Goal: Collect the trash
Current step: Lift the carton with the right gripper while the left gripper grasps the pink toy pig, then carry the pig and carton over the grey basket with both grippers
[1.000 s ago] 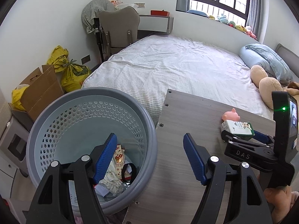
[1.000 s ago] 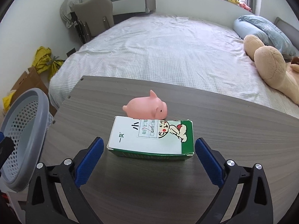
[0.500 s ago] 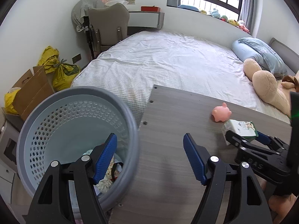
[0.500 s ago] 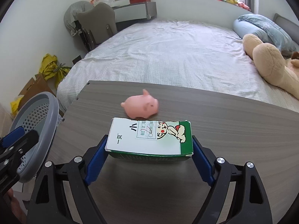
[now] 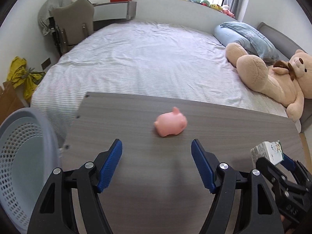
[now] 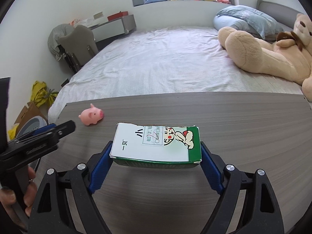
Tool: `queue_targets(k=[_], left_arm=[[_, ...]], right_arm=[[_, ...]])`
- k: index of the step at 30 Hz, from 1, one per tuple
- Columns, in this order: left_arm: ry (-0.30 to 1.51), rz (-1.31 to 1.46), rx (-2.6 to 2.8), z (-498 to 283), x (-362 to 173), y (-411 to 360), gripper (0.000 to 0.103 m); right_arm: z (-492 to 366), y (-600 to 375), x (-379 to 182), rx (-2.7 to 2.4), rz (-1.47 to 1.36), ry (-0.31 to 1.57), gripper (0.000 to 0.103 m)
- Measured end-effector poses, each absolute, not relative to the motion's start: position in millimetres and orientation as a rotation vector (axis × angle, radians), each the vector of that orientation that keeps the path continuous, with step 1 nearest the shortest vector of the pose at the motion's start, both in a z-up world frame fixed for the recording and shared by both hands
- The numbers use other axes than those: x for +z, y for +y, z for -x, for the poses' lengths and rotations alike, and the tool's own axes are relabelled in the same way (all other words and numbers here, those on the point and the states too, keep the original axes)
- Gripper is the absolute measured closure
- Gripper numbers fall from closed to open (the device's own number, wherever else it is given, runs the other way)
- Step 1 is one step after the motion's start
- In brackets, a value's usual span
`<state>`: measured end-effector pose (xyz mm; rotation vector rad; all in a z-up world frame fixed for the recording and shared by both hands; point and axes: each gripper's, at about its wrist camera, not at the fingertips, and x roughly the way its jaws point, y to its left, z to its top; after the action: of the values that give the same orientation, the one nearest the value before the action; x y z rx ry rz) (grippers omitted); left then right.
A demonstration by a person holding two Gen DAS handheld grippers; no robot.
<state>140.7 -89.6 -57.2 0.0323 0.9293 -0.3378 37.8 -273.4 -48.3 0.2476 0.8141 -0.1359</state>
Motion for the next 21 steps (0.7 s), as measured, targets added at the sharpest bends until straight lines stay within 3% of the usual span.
queue_targets(k=[14, 16, 18, 21], left_arm=[[0.996, -0.082, -0.297, -186.0, -87.0, -135.4, 0.033], [0.997, -0.089, -0.288, -189.2, -88.5, -137.0, 0.038], [0.989, -0.104, -0.281, -188.9, -88.0, -137.8, 0.054], [0.993, -0.086, -0.298, -186.9, -86.6, -134.6, 0.054]], right_arm=[[-28.8, -286.5, -46.7, -0.118, -0.299, 0.772, 0.022], [-28.5, -287.0, -46.2, -0.118, -0.301, 0.771, 0.022], [-28.1, -286.7, -45.5, -0.121, -0.3, 0.768, 0.022], [-28.3, -285.3, -44.4, -0.124, -0.297, 0.769, 0.022]])
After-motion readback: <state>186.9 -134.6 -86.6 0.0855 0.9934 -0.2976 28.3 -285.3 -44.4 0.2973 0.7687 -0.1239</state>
